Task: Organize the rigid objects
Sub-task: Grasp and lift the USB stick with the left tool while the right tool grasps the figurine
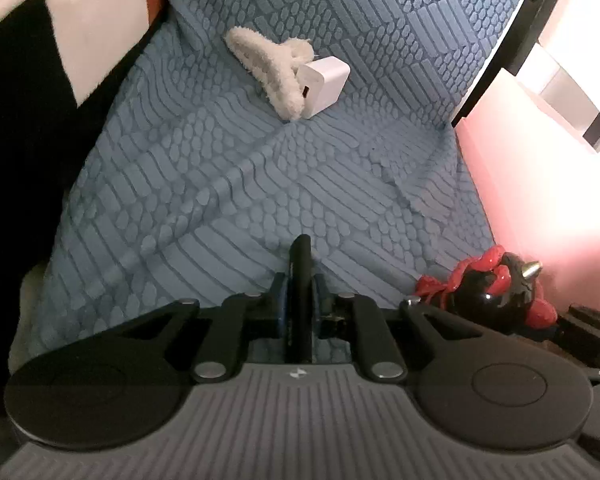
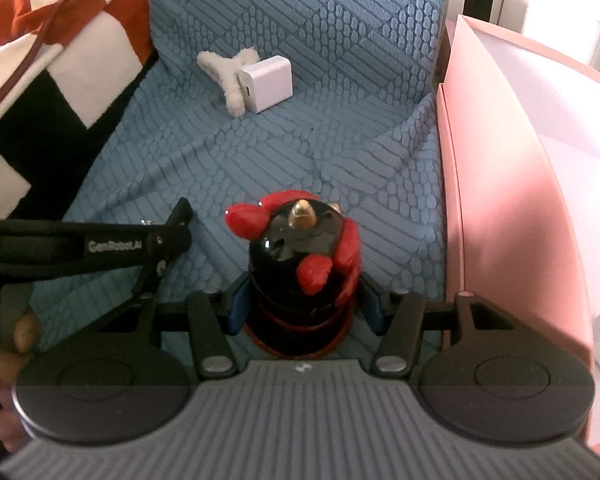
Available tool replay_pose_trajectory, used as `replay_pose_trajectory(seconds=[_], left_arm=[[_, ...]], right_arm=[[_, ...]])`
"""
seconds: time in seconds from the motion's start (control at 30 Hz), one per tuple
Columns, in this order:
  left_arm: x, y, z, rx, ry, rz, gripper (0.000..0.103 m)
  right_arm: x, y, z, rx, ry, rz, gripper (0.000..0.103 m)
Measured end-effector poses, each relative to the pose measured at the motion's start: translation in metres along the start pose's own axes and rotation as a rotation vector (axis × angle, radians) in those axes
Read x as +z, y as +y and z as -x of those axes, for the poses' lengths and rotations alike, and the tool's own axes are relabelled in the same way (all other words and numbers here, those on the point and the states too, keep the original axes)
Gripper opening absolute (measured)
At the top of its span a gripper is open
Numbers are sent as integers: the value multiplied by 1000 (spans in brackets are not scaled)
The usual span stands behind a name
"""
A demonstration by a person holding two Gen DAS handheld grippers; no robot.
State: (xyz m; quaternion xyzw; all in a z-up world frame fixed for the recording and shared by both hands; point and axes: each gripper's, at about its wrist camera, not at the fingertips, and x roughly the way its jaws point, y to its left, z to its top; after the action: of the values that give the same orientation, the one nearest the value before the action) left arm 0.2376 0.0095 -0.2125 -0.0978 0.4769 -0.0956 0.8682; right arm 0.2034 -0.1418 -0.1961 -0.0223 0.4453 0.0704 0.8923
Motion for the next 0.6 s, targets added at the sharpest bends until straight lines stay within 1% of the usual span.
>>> replay_pose_trajectory(seconds=[0.03, 0.1, 0.27, 0.37, 0.4, 0.6], left_arm=[[0, -1, -1, 8, 0, -6, 12], [0, 0, 0, 17, 2, -2, 11], [3, 7, 10, -17, -15, 37, 11], [2, 12, 21, -60, -21, 77, 11], [2, 13, 25, -74, -22, 89, 11], [8, 15, 52, -128, -68, 129, 11]], right_arm=[[0, 1, 0, 5, -5, 7, 55], [0, 4, 2, 8, -13, 20, 55], [-1, 8, 4, -8, -30, 33, 55], [0, 9, 7, -14, -38, 39, 54], [1, 8, 9, -13, -44, 38, 51], [5, 8, 23, -18, -92, 29, 51]])
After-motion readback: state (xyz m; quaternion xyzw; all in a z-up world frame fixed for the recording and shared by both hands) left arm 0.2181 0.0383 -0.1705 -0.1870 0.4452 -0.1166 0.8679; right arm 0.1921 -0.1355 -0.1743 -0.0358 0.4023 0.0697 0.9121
